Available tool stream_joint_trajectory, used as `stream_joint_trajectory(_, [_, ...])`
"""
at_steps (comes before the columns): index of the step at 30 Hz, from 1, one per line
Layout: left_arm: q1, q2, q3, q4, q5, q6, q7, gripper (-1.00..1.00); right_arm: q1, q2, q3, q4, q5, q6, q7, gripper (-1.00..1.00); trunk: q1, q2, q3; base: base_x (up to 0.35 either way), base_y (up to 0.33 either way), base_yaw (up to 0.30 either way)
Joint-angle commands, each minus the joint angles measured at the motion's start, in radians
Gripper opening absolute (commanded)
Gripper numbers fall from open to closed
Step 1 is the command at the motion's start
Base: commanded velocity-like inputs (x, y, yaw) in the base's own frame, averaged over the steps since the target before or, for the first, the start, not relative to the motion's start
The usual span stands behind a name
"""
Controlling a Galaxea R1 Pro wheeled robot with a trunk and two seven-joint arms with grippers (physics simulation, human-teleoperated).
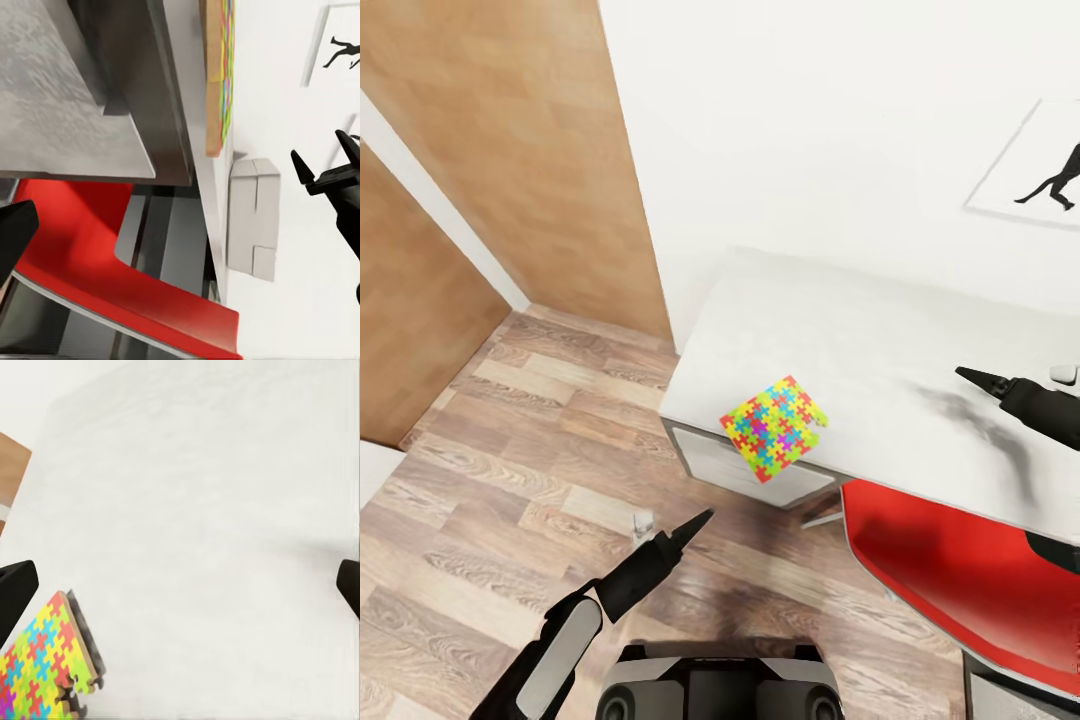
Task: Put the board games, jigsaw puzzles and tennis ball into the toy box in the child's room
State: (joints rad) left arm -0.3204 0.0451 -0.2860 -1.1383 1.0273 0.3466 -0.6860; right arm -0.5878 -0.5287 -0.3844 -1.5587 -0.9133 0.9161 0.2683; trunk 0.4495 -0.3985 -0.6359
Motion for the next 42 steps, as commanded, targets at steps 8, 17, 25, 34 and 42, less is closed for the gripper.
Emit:
stream_joint_trajectory(8, [-0.002,0.001,0.0,0.005,0.01,0.008,-0.005,1.0,-0.001,0.0,0.0,0.0,0.007,0.01,0.01,1.0,0.001,-0.002,-0.001,0.0,0.0,-0.179])
stream_joint_trajectory(17, [-0.003,0.001,0.0,0.009,0.01,0.007,-0.005,1.0,-0.001,0.0,-0.001,0.0,0.007,0.011,0.01,1.0,0.001,-0.002,-0.001,0.0,0.0,-0.064])
stream_joint_trajectory(25, [-0.009,0.001,0.001,0.01,0.01,0.006,-0.002,1.0,-0.001,0.001,-0.001,0.0,0.007,0.012,0.011,1.0,0.001,-0.002,-0.001,0.0,0.0,-0.017])
stream_joint_trajectory(34, [-0.043,0.001,0.004,0.028,0.01,0.007,0.002,1.0,-0.001,0.001,-0.001,0.0,0.007,0.012,0.011,1.0,0.001,-0.002,-0.001,0.0,0.0,-0.005])
stream_joint_trajectory(42, [-0.088,-0.005,0.032,0.083,0.009,0.007,0.0,1.0,-0.001,0.001,-0.001,0.0,0.007,0.012,0.011,1.0,0.001,-0.002,-0.001,0.0,0.0,-0.001])
